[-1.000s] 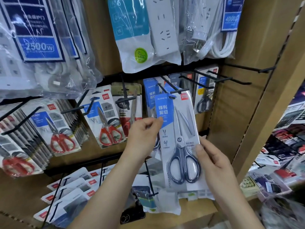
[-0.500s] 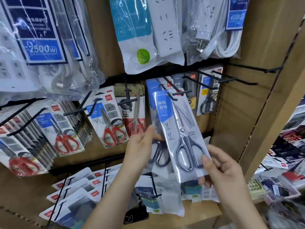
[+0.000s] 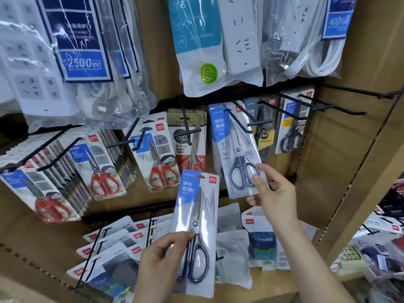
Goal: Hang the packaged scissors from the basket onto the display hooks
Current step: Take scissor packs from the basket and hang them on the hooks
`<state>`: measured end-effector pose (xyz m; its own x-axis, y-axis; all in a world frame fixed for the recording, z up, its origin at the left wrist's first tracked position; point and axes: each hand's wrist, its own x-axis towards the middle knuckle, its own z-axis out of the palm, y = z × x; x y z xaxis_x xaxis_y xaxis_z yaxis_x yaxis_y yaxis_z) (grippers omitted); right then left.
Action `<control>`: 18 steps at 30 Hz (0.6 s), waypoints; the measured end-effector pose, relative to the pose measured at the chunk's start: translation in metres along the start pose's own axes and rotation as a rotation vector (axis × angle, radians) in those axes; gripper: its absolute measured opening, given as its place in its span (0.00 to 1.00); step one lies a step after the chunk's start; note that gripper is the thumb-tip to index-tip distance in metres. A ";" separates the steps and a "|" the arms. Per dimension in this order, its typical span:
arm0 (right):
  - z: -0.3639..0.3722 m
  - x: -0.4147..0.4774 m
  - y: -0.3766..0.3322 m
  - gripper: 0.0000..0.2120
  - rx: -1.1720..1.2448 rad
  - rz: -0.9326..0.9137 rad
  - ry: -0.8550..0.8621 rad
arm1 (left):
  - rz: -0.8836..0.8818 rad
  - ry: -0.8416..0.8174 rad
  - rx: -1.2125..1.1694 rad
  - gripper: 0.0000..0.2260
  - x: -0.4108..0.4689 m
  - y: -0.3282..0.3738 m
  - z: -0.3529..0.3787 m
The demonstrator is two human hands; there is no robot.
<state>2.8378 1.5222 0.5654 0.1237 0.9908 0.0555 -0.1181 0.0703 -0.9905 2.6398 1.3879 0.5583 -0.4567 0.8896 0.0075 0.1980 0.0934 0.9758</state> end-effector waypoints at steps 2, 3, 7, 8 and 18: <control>-0.002 0.003 0.008 0.18 -0.086 0.022 -0.057 | -0.010 0.010 -0.023 0.12 -0.007 -0.004 0.000; -0.004 0.003 0.011 0.23 -0.179 0.046 -0.073 | -0.011 0.015 -0.036 0.12 -0.008 -0.007 0.000; -0.024 -0.017 0.016 0.34 -0.263 0.205 -0.048 | 0.025 0.000 -0.079 0.07 -0.013 -0.010 0.001; -0.030 -0.026 0.014 0.31 -0.207 0.249 -0.049 | 0.049 0.007 -0.087 0.04 -0.014 -0.009 0.001; -0.019 -0.137 0.000 0.12 0.087 0.383 -0.480 | 0.037 -0.056 -0.279 0.18 -0.029 0.018 0.034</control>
<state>2.8400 1.3846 0.5550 -0.3977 0.8877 -0.2320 -0.1485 -0.3118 -0.9385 2.6861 1.3790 0.5684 -0.4035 0.9142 0.0393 -0.0366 -0.0590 0.9976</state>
